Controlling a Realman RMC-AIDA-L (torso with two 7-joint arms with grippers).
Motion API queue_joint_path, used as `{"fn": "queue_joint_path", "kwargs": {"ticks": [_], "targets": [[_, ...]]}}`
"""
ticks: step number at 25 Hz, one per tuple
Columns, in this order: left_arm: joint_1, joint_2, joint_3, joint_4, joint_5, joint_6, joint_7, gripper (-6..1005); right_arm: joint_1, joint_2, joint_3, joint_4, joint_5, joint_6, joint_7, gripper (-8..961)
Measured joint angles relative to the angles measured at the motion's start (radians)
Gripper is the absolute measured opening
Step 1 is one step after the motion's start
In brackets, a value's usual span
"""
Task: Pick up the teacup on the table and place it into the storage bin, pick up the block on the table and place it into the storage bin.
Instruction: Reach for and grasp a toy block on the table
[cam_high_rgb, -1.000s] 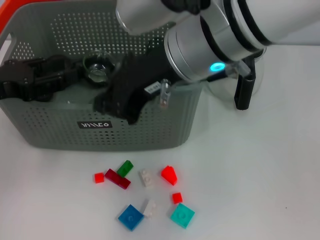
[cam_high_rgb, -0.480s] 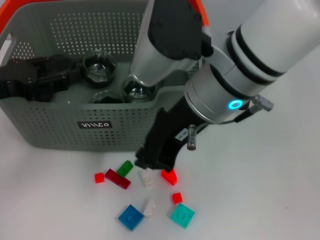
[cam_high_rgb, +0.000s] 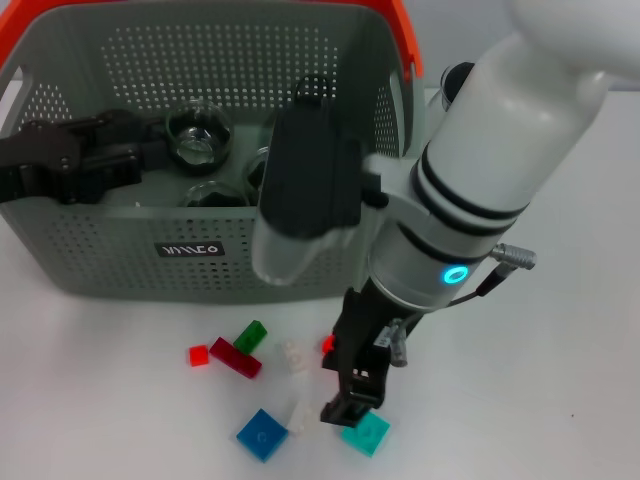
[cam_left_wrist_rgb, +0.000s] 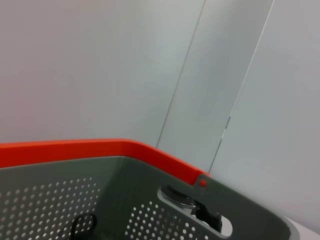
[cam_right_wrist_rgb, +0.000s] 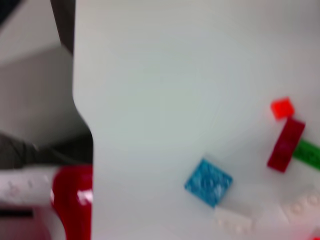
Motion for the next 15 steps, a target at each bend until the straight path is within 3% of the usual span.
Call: {"fn": "queue_joint_path", "kwargs": {"ticks": [3, 8, 15], "targets": [[0.0, 0.002, 0.0, -0.008, 0.0, 0.0, 0.0, 626, 0.008, 0.001, -0.05, -0.008, -0.038, 0.0, 0.002, 478], [0.005, 0.002, -0.001, -0.01, 0.0, 0.0, 0.007, 626, 0.008, 0.002, -0.064, -0.005, -0.048, 0.014, -0.004, 565], [0.003, 0.004, -0.004, -0.025, 0.0, 0.0, 0.012, 626, -0.01, 0.005, -0.095, -0.008, 0.003, 0.065, -0.149, 562]]}}
